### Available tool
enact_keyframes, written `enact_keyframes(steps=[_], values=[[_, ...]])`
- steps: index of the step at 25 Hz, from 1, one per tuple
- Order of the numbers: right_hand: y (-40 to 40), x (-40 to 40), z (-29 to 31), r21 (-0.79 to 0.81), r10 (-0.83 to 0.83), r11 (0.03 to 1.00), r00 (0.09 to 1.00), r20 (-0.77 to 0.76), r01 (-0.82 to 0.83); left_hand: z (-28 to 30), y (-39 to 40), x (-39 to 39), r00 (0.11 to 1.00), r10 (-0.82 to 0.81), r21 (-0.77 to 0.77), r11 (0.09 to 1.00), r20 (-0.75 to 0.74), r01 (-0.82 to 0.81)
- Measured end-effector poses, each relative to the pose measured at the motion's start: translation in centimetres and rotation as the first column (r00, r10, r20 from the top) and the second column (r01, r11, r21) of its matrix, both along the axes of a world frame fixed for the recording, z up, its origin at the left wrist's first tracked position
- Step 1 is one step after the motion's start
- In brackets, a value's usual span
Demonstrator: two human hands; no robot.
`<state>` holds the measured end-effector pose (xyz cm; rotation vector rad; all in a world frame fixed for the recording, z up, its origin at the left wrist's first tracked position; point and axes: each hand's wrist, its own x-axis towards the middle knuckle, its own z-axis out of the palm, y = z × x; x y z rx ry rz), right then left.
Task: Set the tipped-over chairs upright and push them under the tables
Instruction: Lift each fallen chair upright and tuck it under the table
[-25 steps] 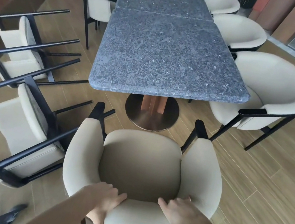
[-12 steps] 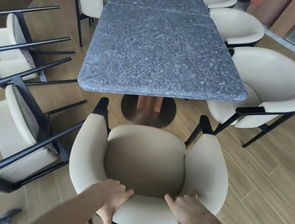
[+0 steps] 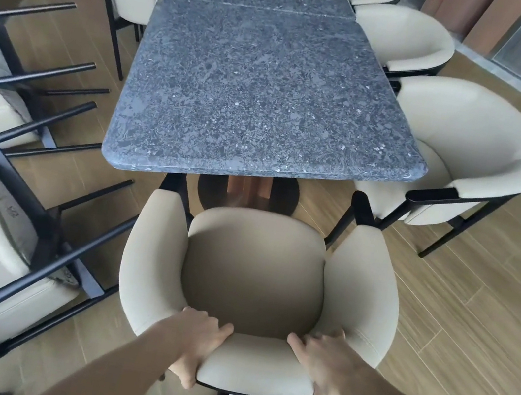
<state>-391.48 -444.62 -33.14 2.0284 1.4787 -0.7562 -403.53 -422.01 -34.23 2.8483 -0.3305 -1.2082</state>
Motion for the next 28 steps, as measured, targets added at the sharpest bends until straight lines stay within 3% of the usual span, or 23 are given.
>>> enact_keyframes(steps=[16, 28], values=[[3.4, 8.1, -3.6, -0.001, 0.071, 0.997, 0.994, 0.085, -0.071, -2.0, 2.2, 6.4, 0.997, 0.074, 0.035, 0.997, 0.011, -0.074], [2.2, 10.2, -4.6, -0.082, 0.080, 0.994, 0.996, 0.030, -0.078, -4.0, -0.5, 8.0, 0.991, 0.124, 0.083, 0.989, -0.056, -0.119]])
